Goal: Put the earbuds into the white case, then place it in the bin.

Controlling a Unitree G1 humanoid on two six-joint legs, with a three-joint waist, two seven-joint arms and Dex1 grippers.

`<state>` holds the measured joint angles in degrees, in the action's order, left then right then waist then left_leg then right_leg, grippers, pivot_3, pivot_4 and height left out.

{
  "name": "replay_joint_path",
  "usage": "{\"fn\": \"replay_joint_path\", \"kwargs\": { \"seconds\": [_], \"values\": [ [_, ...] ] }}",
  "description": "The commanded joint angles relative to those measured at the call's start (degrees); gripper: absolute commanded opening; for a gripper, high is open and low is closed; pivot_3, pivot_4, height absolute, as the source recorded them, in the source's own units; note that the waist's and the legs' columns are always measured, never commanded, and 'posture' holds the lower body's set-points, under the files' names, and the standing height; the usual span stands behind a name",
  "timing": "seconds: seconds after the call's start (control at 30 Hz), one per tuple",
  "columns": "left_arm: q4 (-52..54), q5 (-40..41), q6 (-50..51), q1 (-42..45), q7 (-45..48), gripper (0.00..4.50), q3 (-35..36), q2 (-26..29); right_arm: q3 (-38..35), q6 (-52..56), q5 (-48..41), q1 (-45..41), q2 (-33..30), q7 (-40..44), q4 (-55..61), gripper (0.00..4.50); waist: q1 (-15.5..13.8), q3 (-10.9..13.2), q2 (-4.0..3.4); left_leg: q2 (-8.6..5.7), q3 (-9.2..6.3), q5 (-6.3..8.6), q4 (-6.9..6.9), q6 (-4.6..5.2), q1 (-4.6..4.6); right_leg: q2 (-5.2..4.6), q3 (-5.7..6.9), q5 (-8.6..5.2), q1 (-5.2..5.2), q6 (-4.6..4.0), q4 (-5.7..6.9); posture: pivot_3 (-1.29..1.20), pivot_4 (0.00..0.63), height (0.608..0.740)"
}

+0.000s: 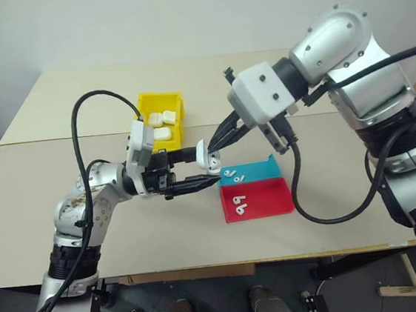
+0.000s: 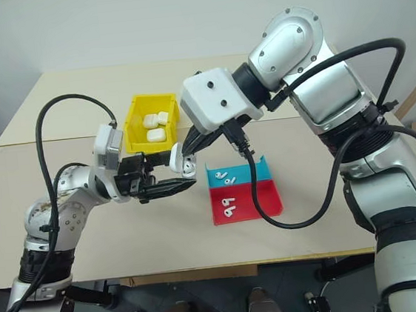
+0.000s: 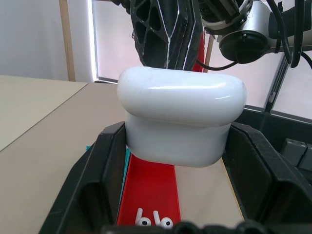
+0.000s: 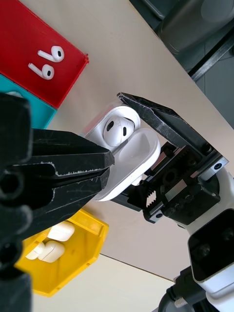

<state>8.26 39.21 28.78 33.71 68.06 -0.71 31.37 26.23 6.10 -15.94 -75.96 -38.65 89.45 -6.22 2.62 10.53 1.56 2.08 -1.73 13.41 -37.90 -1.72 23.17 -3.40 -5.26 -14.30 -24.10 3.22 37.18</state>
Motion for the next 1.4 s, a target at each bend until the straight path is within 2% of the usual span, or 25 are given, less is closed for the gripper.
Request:
{"fn": "replay_joint_path", "kwargs": {
  "seconds": [0.03,0.3,0.73,0.87,1.2,1.4],
  "values": [
    [0.88,0.99,0.05,1.74,-0.14,2.79,1.56,0.43,-3.67,-1.67,-0.16,-3.25,0.19,2.86,-0.88,0.02,-0.03,0.0,0.0,0.0,0.0,0.0,0.0,0.0,0.01,0.0,0.0,0.0,0.0,0.0,0.0,0.0,0.15,0.74],
    [2.29,1.11,-0.01,0.63,-0.52,2.79,1.08,0.23,-5.82,-3.3,0.65,-7.5,2.5,2.61,-4.46,0.02,-0.02,0.0,0.0,0.0,0.0,0.0,0.0,0.0,0.01,0.0,0.0,0.0,-0.01,0.0,0.0,0.0,0.15,0.74],
    [2.2,1.93,1.44,1.97,-0.88,2.79,1.63,0.82,-0.71,-5.26,6.66,-6.29,9.83,2.85,-5.49,0.02,-0.05,0.0,-0.01,0.0,0.0,-0.02,0.0,-0.01,0.01,0.0,0.01,0.01,-0.03,-0.02,0.04,0.0,0.15,0.74],
    [2.07,1.93,1.58,2.4,-1.11,2.79,1.43,0.73,1.03,-6.09,6.0,-5.56,8.94,3.05,-4.95,0.02,-0.08,0.0,-0.01,0.0,-0.01,-0.02,0.0,-0.02,0.01,0.0,0.03,0.01,-0.02,-0.02,0.04,0.0,0.15,0.74],
    [3.14,2.45,2.27,2.27,-1.92,2.79,1.68,0.96,5.95,-7.64,0.39,-3.96,0.33,3.05,-1.28,0.02,0.06,0.01,-0.03,0.02,-0.01,-0.02,0.0,-0.02,-0.01,0.02,0.01,0.01,-0.02,-0.02,0.05,0.0,0.15,0.74],
    [3.06,2.51,2.61,3.04,-2.4,2.79,1.62,0.73,0.49,-4.96,-0.03,-2.64,0.77,2.01,-0.68,0.02,-0.02,0.0,-0.03,0.01,-0.02,-0.02,0.0,-0.02,0.0,0.01,0.01,0.01,-0.02,-0.02,0.05,0.0,0.15,0.74]
  ]
}}
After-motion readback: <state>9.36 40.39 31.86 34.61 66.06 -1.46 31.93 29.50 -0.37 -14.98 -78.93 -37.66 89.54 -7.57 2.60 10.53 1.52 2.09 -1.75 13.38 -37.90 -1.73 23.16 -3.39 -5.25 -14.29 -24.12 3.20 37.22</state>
